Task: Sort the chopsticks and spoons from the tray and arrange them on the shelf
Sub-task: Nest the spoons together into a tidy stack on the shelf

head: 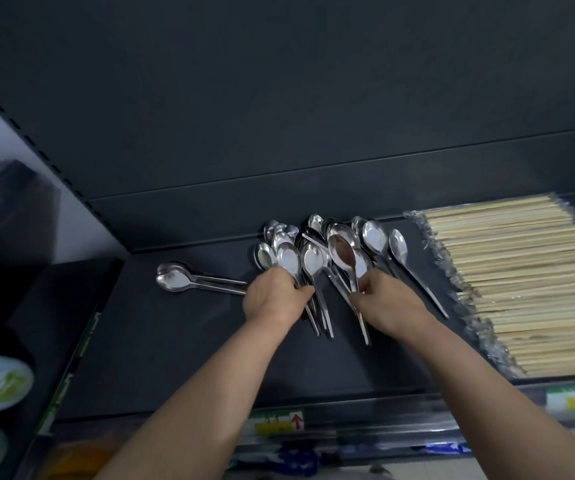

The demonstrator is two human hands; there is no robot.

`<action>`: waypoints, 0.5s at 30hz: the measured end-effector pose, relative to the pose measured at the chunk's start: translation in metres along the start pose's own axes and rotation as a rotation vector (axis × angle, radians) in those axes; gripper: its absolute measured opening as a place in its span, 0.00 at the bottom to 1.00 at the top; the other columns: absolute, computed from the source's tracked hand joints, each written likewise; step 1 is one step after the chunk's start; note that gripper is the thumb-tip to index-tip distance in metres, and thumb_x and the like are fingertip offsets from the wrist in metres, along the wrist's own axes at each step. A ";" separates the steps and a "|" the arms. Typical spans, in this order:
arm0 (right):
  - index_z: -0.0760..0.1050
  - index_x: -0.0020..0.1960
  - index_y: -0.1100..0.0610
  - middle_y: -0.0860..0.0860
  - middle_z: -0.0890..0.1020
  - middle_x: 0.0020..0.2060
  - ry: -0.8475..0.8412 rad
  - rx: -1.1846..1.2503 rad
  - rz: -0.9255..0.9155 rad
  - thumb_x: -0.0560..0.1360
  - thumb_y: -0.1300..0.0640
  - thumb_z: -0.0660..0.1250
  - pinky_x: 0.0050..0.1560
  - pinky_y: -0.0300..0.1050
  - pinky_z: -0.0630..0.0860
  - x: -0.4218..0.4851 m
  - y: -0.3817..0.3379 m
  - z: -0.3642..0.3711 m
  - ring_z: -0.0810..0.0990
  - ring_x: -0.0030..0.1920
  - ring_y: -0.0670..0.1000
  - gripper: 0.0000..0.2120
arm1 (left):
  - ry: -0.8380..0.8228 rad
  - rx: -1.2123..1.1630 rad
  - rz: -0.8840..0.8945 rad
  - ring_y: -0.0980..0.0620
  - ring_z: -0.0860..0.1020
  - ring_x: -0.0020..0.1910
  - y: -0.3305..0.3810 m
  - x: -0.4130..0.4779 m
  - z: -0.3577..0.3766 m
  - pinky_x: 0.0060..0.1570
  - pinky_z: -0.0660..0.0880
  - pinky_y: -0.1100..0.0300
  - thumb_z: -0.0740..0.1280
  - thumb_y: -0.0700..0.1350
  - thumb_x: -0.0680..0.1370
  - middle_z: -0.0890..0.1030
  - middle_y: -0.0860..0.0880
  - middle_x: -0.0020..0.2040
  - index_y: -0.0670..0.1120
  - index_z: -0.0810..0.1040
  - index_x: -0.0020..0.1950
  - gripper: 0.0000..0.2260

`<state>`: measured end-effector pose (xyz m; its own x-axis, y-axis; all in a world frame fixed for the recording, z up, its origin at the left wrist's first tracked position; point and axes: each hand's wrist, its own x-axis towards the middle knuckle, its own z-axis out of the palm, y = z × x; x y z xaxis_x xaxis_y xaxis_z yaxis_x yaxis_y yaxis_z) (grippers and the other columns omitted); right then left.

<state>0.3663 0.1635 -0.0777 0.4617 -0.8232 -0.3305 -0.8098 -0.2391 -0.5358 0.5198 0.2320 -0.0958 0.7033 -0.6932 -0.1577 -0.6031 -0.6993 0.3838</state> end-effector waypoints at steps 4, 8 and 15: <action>0.68 0.48 0.56 0.50 0.84 0.31 -0.089 0.195 -0.019 0.76 0.60 0.57 0.47 0.49 0.78 0.005 0.013 -0.001 0.83 0.35 0.50 0.02 | -0.107 -0.167 -0.095 0.47 0.82 0.39 0.005 0.006 0.000 0.36 0.75 0.58 0.73 0.55 0.67 0.81 0.50 0.34 0.45 0.78 0.32 0.14; 0.65 0.53 0.58 0.54 0.84 0.31 -0.119 0.407 -0.011 0.78 0.62 0.54 0.33 0.45 0.75 0.007 0.017 0.000 0.83 0.29 0.52 0.05 | -0.189 -0.474 -0.159 0.58 0.78 0.25 0.004 0.008 -0.001 0.30 0.75 0.64 0.76 0.45 0.68 0.81 0.49 0.31 0.44 0.79 0.33 0.09; 0.64 0.58 0.56 0.55 0.84 0.36 -0.152 0.648 0.024 0.78 0.64 0.56 0.30 0.43 0.75 0.011 0.011 0.000 0.83 0.33 0.54 0.10 | -0.270 -0.636 -0.193 0.55 0.67 0.26 0.002 -0.003 -0.011 0.20 0.59 0.67 0.73 0.45 0.74 0.79 0.49 0.32 0.42 0.79 0.39 0.08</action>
<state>0.3627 0.1521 -0.0869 0.5303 -0.7314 -0.4287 -0.4610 0.1756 -0.8699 0.5204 0.2344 -0.0848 0.6079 -0.6437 -0.4649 -0.0829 -0.6338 0.7691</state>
